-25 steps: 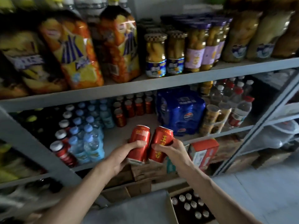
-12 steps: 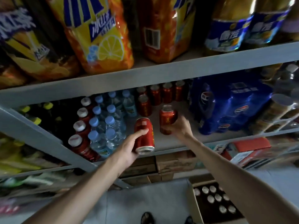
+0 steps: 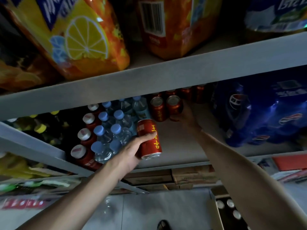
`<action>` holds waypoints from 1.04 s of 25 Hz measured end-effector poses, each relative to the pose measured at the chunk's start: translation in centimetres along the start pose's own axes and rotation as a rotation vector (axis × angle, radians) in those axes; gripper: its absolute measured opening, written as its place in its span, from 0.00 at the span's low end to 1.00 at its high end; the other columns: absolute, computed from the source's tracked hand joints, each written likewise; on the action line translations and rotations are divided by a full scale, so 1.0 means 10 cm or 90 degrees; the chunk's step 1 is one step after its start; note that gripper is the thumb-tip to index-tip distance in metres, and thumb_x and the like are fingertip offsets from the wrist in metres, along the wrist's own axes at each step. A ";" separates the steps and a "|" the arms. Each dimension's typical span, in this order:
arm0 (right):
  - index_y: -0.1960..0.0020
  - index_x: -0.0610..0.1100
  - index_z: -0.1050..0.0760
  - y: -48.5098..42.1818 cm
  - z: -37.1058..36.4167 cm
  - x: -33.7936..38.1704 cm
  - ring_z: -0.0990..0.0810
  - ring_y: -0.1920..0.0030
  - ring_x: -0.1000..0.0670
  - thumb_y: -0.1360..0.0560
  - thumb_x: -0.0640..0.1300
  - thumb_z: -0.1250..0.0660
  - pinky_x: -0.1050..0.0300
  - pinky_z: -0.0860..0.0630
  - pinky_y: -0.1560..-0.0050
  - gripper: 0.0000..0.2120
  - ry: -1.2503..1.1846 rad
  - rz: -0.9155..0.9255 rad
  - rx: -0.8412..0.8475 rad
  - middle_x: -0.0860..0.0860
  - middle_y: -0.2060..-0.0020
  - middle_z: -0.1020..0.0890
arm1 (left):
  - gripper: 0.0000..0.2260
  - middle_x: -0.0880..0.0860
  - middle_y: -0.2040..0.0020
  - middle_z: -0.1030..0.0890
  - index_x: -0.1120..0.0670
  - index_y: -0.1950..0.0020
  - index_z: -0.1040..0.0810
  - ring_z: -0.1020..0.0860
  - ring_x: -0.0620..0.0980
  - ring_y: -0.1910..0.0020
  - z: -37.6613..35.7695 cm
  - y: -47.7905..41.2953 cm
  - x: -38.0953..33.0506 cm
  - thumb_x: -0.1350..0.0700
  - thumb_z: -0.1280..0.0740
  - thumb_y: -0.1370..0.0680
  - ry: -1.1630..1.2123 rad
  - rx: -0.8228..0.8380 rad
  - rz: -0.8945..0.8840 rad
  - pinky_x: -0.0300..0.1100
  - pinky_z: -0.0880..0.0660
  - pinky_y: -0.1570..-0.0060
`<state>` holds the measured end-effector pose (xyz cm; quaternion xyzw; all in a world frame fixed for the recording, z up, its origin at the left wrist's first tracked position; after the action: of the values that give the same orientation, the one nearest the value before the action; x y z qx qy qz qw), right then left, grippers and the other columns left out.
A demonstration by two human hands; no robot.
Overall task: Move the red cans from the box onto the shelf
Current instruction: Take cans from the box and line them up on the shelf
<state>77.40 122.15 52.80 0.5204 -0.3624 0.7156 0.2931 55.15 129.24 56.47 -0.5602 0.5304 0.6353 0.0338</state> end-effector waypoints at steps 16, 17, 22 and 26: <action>0.30 0.35 0.33 0.04 -0.02 -0.25 0.25 0.35 0.38 0.30 0.36 0.25 0.51 0.29 0.38 0.31 0.216 -0.092 -0.090 0.37 0.35 0.25 | 0.33 0.53 0.53 0.13 0.54 0.39 0.23 0.16 0.53 0.52 -0.01 -0.10 0.02 0.55 0.18 0.43 -0.050 0.014 -0.038 0.49 0.22 0.49; 0.30 0.35 0.33 0.02 -0.01 -0.27 0.26 0.34 0.39 0.30 0.37 0.25 0.51 0.29 0.37 0.32 0.214 -0.099 -0.083 0.37 0.34 0.25 | 0.33 0.53 0.53 0.13 0.53 0.39 0.23 0.16 0.53 0.52 -0.02 -0.10 0.02 0.55 0.19 0.43 -0.055 0.011 -0.044 0.50 0.22 0.48; 0.27 0.37 0.37 0.02 0.01 -0.22 0.29 0.31 0.40 0.28 0.40 0.25 0.49 0.31 0.33 0.34 0.166 -0.100 -0.048 0.39 0.30 0.29 | 0.32 0.55 0.48 0.14 0.51 0.38 0.23 0.17 0.55 0.49 -0.08 -0.09 0.02 0.52 0.21 0.41 -0.061 -0.007 -0.072 0.53 0.23 0.45; 0.32 0.40 0.30 0.31 0.10 -0.05 0.24 0.38 0.42 0.25 0.45 0.29 0.47 0.26 0.39 0.24 0.145 -0.205 0.014 0.41 0.37 0.23 | 0.28 0.51 0.50 0.14 0.49 0.42 0.21 0.17 0.51 0.49 -0.15 -0.02 -0.06 0.54 0.19 0.41 -0.066 0.010 -0.111 0.44 0.22 0.59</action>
<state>75.63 119.60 51.90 0.4905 -0.2312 0.7178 0.4368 56.54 128.62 57.07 -0.5707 0.4822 0.6536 0.1207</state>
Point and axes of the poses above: each hand's wrist, its own y-axis away from the middle knuckle, its own z-axis out of the back of the hand, x = y × z, the point moved 7 cm from there along -y, towards the middle knuckle
